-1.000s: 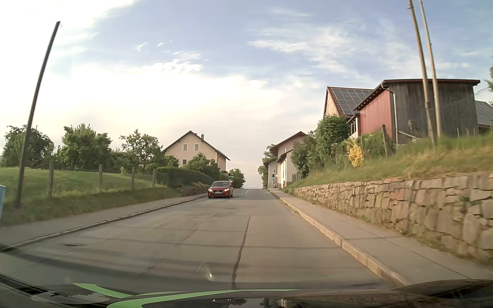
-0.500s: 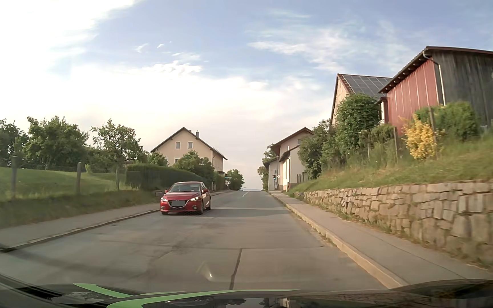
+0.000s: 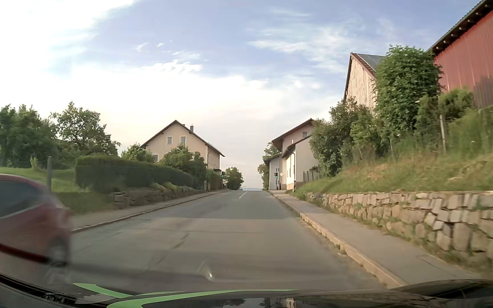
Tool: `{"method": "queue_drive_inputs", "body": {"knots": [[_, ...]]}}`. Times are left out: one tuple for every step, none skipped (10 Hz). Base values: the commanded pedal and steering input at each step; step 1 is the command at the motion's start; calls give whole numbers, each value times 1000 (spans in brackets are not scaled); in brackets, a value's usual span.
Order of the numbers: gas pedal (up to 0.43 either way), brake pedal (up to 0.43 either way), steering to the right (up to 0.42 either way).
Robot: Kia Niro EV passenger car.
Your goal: Follow the waypoints while adhering to traffic rules and regulations
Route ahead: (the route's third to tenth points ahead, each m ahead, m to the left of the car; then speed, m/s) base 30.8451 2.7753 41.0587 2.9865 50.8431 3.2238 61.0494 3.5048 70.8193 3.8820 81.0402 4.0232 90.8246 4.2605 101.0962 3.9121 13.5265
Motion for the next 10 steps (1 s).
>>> {"method": "queue_drive_inputs", "body": {"knots": [[130, 0, 0], [0, 0, 0], [0, 0, 0], [0, 0, 0], [0, 0, 0], [20, 0, 0], [47, 0, 0], [110, 0, 0], [118, 0, 0], [118, 0, 0]]}}
